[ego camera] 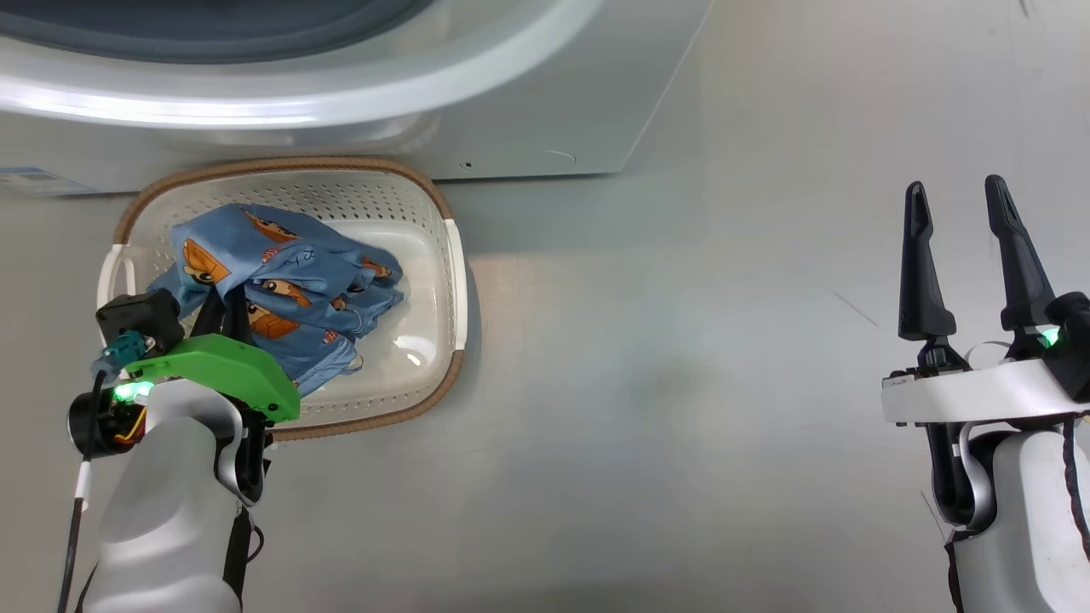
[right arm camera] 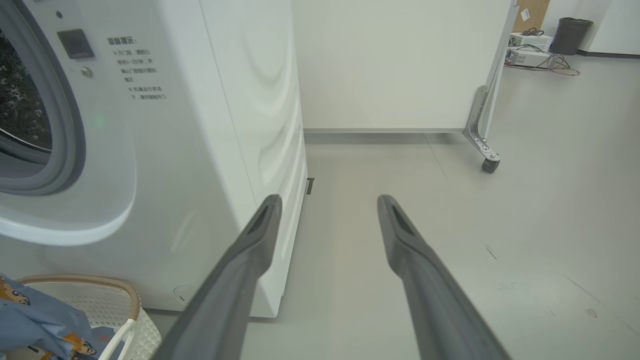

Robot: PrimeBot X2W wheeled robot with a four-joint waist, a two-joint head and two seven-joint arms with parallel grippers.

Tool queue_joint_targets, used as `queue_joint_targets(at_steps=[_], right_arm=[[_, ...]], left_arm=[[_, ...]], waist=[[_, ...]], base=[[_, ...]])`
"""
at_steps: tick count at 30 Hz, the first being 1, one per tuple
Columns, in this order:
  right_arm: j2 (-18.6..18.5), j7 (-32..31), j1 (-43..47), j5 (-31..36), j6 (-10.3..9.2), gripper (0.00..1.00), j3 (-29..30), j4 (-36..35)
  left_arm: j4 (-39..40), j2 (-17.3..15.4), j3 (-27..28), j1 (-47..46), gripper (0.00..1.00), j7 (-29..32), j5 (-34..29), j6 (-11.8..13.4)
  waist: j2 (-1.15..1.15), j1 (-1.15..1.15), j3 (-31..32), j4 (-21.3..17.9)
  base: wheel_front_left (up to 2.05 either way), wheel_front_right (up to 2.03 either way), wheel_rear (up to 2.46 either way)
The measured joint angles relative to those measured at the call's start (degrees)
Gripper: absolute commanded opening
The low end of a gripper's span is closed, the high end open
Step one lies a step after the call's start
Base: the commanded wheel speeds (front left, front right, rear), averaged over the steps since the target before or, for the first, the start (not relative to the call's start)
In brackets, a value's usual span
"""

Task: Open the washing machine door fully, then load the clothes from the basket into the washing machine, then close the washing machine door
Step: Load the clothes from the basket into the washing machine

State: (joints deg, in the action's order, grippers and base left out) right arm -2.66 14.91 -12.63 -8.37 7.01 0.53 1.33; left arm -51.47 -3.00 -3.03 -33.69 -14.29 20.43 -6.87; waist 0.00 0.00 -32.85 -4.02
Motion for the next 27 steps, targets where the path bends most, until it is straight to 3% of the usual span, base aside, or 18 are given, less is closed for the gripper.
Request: queue_joint_targets(at_steps=[27], right_arm=[[-2.21, 0.0, 13.75, 1.34, 0.0, 1.0, -0.48, 3.04]], left_arm=[[23.84, 0.78, 2.33, 23.27, 0.0, 0.01, -2.75, -0.18]], waist=[[0.0, 0.0, 22.81, 4.18]], base=[[0.0, 0.0, 0.0]])
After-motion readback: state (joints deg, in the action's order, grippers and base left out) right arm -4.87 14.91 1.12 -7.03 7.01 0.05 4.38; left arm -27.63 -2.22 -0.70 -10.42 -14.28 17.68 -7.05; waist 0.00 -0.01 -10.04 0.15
